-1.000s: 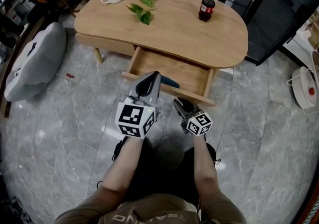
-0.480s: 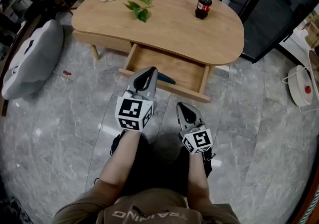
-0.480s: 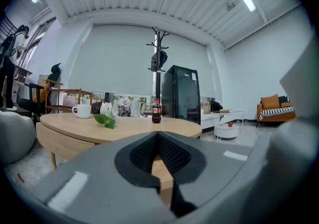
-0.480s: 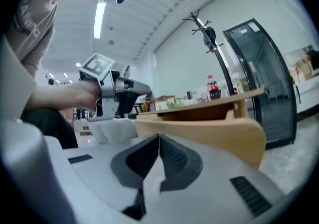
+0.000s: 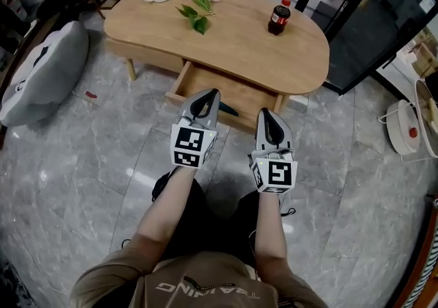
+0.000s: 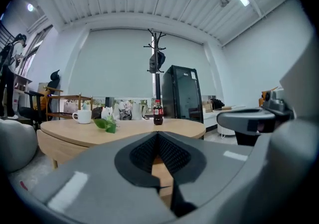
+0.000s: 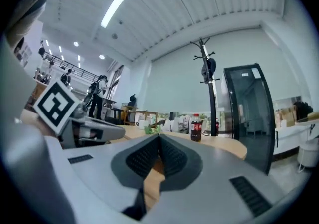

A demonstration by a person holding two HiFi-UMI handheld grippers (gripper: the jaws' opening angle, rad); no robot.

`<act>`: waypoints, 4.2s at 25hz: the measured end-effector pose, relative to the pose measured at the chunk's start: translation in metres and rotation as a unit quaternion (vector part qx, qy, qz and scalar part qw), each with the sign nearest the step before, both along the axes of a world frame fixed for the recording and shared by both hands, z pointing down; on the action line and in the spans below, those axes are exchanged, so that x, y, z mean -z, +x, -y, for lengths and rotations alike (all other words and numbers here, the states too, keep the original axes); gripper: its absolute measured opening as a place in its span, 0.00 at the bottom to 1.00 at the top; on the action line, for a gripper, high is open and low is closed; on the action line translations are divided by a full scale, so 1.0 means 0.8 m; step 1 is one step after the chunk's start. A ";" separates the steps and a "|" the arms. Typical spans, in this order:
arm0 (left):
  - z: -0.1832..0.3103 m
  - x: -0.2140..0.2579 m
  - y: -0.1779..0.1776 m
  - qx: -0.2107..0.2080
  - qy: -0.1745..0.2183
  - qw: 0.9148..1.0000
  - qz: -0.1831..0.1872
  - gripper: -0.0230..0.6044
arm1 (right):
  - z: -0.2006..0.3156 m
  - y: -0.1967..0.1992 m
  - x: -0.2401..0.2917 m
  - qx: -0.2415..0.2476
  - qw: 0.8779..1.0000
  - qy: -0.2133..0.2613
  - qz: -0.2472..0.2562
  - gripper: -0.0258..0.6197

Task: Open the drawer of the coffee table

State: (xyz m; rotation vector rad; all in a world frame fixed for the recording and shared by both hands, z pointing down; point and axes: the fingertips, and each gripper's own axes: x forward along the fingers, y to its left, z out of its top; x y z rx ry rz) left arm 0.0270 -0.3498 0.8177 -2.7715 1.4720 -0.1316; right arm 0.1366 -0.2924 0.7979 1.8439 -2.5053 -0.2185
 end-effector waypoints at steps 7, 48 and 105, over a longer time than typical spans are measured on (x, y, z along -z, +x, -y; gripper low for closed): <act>-0.005 0.018 -0.019 0.015 0.044 0.999 0.006 0.05 | 0.024 -0.002 0.028 -0.010 1.000 0.005 0.007 0.05; -0.096 0.453 -0.053 -0.020 -0.019 1.000 0.010 0.05 | -0.049 -0.059 0.421 0.039 0.988 -0.144 -0.038 0.05; 0.026 0.815 0.037 -0.075 0.056 0.996 -0.001 0.05 | 0.049 -0.007 0.824 0.017 0.999 0.009 -0.029 0.05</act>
